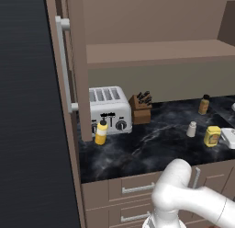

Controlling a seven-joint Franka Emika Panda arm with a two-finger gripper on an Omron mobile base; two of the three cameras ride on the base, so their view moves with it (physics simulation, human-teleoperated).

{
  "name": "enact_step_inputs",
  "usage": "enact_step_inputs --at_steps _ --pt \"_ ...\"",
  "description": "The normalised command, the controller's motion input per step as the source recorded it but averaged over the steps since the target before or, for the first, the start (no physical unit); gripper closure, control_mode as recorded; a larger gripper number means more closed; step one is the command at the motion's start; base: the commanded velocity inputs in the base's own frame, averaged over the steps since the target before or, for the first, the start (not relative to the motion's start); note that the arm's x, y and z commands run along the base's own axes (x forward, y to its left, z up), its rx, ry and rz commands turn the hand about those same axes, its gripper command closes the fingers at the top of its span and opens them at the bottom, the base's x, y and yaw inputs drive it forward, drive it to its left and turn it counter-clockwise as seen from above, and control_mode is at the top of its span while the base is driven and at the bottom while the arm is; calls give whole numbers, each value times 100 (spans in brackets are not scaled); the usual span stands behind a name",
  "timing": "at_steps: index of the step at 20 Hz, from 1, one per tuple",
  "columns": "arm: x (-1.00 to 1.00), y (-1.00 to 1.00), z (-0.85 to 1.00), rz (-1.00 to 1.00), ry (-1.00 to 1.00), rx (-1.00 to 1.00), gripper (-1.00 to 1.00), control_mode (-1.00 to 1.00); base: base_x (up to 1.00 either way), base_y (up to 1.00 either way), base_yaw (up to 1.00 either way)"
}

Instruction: There are various items on the counter. Only move the condiments/shakers into the cabinet.

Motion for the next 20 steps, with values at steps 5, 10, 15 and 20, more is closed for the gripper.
enact_step_inputs --at_steps 5,10,15,20 --pt "0 18 12 0 0 0 -100 -100 0 0 0" --pt "0 14 1 0 1 -1 100 -100 0 0 0" --pt "-9 0 3 0 -2 0 100 -100 0 0 0" --pt "-60 3 71 0 -13 0 100 -100 0 0 0"
